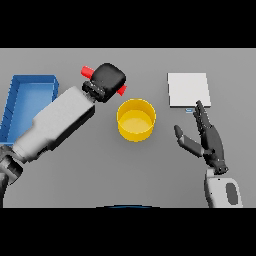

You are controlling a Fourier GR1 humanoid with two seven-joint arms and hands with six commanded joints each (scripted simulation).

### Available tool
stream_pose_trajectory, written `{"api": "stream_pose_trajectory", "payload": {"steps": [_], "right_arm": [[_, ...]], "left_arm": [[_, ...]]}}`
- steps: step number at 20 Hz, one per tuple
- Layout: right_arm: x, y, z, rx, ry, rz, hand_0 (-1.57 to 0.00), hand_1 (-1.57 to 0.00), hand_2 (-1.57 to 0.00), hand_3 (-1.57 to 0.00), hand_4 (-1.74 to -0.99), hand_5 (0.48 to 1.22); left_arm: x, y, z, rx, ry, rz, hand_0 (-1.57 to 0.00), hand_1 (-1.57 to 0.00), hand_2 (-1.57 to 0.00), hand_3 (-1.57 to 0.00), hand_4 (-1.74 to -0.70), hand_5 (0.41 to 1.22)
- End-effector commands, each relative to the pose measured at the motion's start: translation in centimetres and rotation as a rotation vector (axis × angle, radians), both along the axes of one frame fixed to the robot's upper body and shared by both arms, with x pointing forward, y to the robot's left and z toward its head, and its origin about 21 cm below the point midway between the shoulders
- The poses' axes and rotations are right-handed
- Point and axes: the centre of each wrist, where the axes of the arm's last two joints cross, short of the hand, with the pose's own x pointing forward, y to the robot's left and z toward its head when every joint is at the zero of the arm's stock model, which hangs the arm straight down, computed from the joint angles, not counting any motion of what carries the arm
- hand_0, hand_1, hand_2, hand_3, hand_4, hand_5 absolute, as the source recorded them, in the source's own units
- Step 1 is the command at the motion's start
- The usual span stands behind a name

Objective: Pick up the red beaker and tilt it to pour out 1 green nut into yellow bowl. Pick up the yellow bowl and place it on the metallic measuring scale.

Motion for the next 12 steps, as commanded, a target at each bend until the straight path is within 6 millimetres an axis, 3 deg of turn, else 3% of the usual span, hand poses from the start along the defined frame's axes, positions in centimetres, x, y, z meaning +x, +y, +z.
{"api": "stream_pose_trajectory", "payload": {"steps": [1, 3, 7, 12], "right_arm": [[0.2, -0.2, 0.1, 0.011, 0.003, -0.006, 0.0, 0.0, 0.0, 0.0, -1.303, 0.619], [-0.2, -0.2, 0.2, 0.012, 0.003, -0.008, 0.0, 0.0, 0.0, 0.0, -1.301, 0.607], [0.0, -0.2, 0.0, 0.006, 0.005, -0.003, 0.0, 0.0, 0.0, 0.0, -1.3, 0.601], [0.0, -0.2, 0.3, -0.007, 0.003, -0.009, 0.0, 0.0, 0.0, 0.0, -1.291, 0.603]], "left_arm": [[0.1, -0.5, 0.0, 0.052, -0.01, -0.009, -1.57, -1.57, -1.57, -1.27, -1.7, 1.218], [0.0, -1.1, 0.6, 0.122, -0.013, -0.054, -1.57, -1.57, -1.57, -1.2, -1.71, 1.219], [-0.4, -3.2, 0.8, 0.247, -0.071, -0.149, -1.57, -1.57, -1.57, -1.42, -1.73, 1.22], [-0.5, -4.4, 0.3, 0.388, -0.148, -0.211, -1.57, -1.57, -1.57, -1.52, -1.74, 1.221]]}}
